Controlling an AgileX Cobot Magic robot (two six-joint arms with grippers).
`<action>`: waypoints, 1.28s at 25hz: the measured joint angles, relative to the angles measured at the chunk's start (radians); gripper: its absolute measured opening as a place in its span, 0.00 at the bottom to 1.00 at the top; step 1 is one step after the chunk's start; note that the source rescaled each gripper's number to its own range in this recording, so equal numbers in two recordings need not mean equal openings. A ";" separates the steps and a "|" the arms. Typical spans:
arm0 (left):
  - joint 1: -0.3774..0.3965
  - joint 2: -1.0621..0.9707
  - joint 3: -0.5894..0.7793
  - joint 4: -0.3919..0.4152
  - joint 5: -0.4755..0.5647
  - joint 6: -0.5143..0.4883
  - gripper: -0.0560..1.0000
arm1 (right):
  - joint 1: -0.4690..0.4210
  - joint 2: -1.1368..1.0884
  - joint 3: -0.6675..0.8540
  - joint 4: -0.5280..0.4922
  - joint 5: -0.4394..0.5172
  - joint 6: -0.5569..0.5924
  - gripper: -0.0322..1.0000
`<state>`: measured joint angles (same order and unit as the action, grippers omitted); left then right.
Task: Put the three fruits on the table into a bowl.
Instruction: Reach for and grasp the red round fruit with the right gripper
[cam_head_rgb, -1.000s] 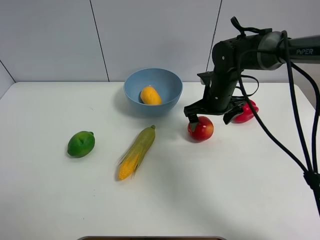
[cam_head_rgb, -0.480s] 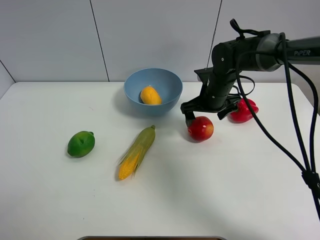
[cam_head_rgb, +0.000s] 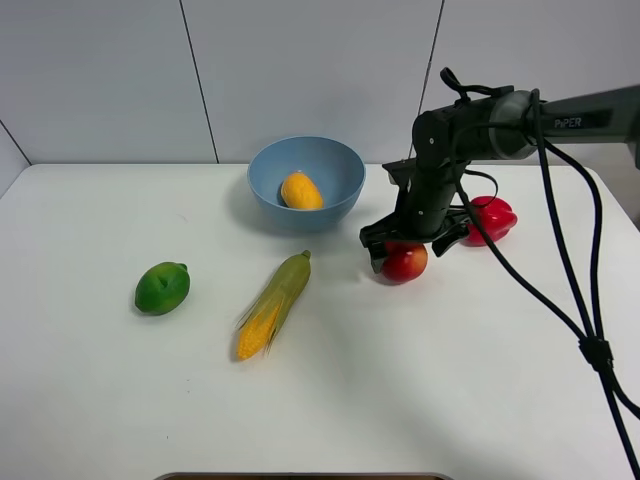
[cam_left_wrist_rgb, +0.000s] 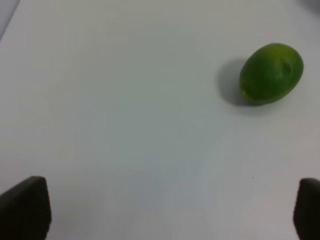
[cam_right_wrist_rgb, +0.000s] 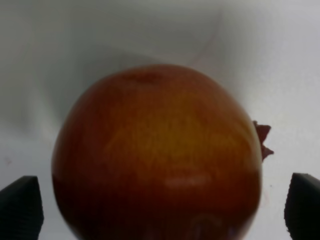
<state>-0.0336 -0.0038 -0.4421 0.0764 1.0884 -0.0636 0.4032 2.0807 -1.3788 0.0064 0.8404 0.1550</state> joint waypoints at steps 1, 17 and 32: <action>0.000 0.000 0.000 0.000 0.000 0.000 1.00 | 0.000 0.006 0.000 0.000 -0.010 -0.004 0.97; 0.000 0.000 0.000 0.000 0.000 0.000 1.00 | -0.021 0.058 0.000 0.001 -0.068 -0.022 0.97; 0.000 0.000 0.000 0.000 0.000 0.000 1.00 | -0.021 0.099 0.000 0.024 -0.120 -0.048 0.97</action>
<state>-0.0336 -0.0038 -0.4421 0.0764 1.0884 -0.0636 0.3824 2.1793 -1.3788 0.0306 0.7205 0.1075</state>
